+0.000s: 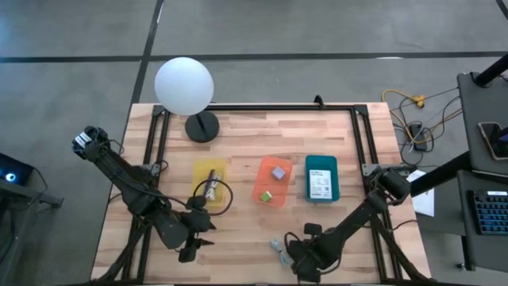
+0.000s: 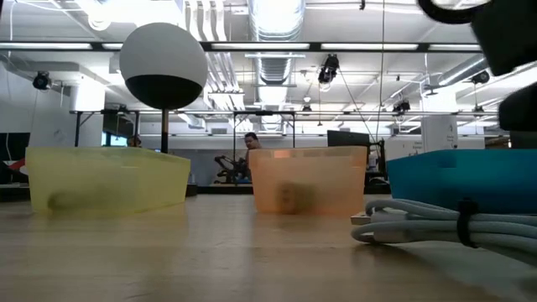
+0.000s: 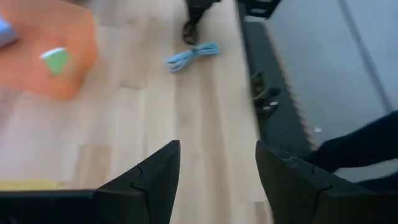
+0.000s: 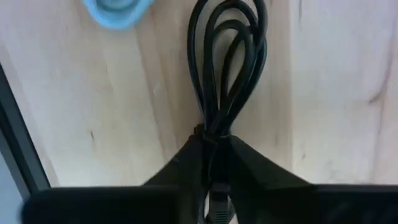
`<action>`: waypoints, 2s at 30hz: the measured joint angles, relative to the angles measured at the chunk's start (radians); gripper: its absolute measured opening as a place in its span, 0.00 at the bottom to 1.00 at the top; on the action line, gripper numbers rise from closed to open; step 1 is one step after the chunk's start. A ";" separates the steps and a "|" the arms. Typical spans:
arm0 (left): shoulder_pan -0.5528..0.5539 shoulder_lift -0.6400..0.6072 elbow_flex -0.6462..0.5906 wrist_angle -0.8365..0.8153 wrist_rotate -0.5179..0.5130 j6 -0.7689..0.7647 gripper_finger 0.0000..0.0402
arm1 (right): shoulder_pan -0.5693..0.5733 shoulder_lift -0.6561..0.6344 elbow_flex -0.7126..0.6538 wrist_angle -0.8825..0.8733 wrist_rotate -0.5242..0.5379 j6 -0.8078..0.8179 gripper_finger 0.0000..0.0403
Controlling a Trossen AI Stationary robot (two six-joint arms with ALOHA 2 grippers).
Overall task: Pick and place items into bin
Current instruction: Put the black charger cable into the yellow bin
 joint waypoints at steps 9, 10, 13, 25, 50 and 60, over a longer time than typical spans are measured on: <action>0.000 -0.070 -0.002 -0.184 -0.227 -0.181 0.48 | -0.141 -0.052 0.154 -0.051 0.152 -0.110 0.06; 0.000 -0.089 -0.002 -0.203 -0.261 -0.209 0.48 | -0.159 -0.054 0.184 -0.052 0.180 -0.143 0.06; 0.000 -0.153 -0.009 -0.229 -0.307 -0.291 0.48 | -0.216 -0.054 0.276 -0.045 0.232 -0.283 0.06; 0.040 -0.405 -0.361 0.249 -0.307 -0.405 0.48 | -0.375 0.074 0.606 -0.029 0.359 -0.590 0.06; 0.170 -0.361 -0.570 0.591 -0.243 -0.362 0.40 | -0.425 0.208 0.828 -0.050 0.314 -0.634 0.06; 0.201 -0.360 -0.554 0.370 -0.337 -0.303 0.04 | -0.427 0.208 0.828 -0.182 0.299 -0.495 0.31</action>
